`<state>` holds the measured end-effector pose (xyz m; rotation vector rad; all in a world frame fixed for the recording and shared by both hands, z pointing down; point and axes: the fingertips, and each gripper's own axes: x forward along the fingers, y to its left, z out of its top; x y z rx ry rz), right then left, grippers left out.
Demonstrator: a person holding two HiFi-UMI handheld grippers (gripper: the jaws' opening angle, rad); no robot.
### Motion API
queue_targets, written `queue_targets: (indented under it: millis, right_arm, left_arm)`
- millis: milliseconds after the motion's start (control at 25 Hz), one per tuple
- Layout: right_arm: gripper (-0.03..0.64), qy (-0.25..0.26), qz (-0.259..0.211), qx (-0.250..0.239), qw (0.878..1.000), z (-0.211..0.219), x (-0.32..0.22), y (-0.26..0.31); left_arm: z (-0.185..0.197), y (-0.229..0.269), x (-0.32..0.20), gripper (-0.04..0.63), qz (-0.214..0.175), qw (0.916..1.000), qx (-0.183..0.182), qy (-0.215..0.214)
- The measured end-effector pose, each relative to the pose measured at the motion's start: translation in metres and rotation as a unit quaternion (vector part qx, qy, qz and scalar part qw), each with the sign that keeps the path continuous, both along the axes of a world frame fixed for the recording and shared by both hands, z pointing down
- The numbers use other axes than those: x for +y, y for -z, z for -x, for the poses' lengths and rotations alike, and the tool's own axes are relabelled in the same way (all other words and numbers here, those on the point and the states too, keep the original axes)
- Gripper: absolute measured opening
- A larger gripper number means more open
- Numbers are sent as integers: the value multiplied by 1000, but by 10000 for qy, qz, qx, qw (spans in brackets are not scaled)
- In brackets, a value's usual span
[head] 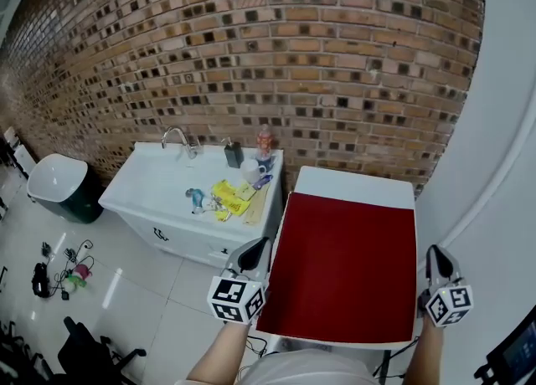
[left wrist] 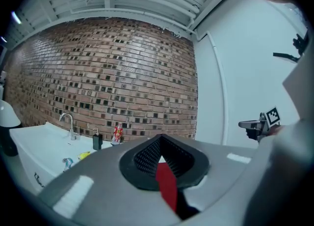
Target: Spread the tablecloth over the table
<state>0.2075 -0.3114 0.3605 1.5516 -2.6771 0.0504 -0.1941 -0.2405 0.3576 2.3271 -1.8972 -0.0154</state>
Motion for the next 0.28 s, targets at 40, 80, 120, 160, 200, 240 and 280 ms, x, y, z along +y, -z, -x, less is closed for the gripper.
queue_targets:
  millis: [40,80,120,160,200,240,280]
  right_arm:
    - [5,8,-12,14,10000,0,1,-1]
    - [5,14,-22,30,10000,0,1,-1]
    - [5,17,-21,38,10000,1,1,-2]
    - [5,20,-13,38,10000,2,1,-3]
    - [5,24,-4,35,10000,4,1,-3]
    - [5,29,2,35,10000,5,2,-4]
    - [5,34,5,37,10000,6,2,-5]
  left_arm:
    - [0,-1,1,5,6,10000,2,0]
    - [0,-1,1,5,13,10000,4,0]
    - [0,-2,1,5,18,10000,6,-1]
    - [1,-3,1,5,22,10000,7,0]
    - [1,-4,2,5,23,10000,9,2]
    - [2,-4,2,5,23,10000,13,4]
    - [2,-5,2,5,22,10000,18,5]
